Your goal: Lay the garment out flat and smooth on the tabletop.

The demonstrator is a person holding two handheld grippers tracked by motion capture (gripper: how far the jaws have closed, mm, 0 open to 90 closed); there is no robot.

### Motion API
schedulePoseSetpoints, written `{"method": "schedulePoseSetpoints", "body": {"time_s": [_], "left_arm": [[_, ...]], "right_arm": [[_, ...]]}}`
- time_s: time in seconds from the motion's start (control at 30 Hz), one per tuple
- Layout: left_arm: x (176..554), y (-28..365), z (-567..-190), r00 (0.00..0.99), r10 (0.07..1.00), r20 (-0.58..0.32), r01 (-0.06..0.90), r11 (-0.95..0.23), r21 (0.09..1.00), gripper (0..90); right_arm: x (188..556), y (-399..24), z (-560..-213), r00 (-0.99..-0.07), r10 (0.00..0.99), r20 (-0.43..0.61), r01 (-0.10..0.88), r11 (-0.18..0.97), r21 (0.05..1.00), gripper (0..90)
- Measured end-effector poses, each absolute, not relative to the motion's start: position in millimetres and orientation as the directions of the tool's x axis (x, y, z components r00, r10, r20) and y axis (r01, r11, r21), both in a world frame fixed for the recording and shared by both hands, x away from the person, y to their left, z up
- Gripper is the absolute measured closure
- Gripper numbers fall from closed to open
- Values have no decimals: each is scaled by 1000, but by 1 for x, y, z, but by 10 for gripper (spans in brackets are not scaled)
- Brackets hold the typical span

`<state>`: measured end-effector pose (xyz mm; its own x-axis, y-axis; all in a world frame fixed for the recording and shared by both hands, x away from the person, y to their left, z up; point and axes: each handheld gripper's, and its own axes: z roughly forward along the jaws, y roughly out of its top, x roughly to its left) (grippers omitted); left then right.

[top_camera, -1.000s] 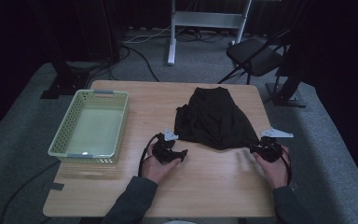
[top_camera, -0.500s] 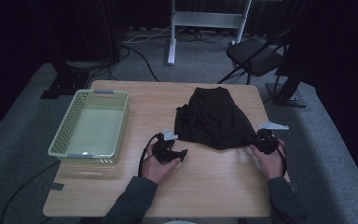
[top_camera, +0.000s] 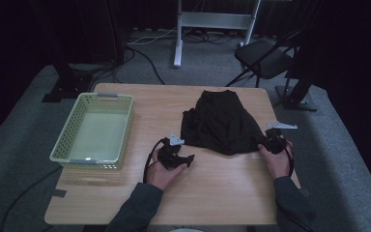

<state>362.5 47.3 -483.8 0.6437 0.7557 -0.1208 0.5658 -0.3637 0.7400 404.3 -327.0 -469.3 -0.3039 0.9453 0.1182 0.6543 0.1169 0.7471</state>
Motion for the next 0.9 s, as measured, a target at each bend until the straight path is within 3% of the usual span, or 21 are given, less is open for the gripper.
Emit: {"method": "schedulePoseSetpoints", "body": {"time_s": [0.6,0.67,0.83,0.9], "left_arm": [[362,47,-484,644,756,-118,565,-365,740,306],[362,47,-484,644,756,-119,565,-365,740,306],[362,47,-484,643,757,-119,566,-364,740,306],[362,47,-484,642,757,-120,566,-363,740,306]], "right_arm": [[433,-317,-477,-263,955,138,701,91,708,652],[434,-314,-476,-274,956,110,698,118,706,687],[434,-309,-472,-295,953,63,698,170,695,874],[432,-309,-469,-296,953,57,693,173,700,888]]}}
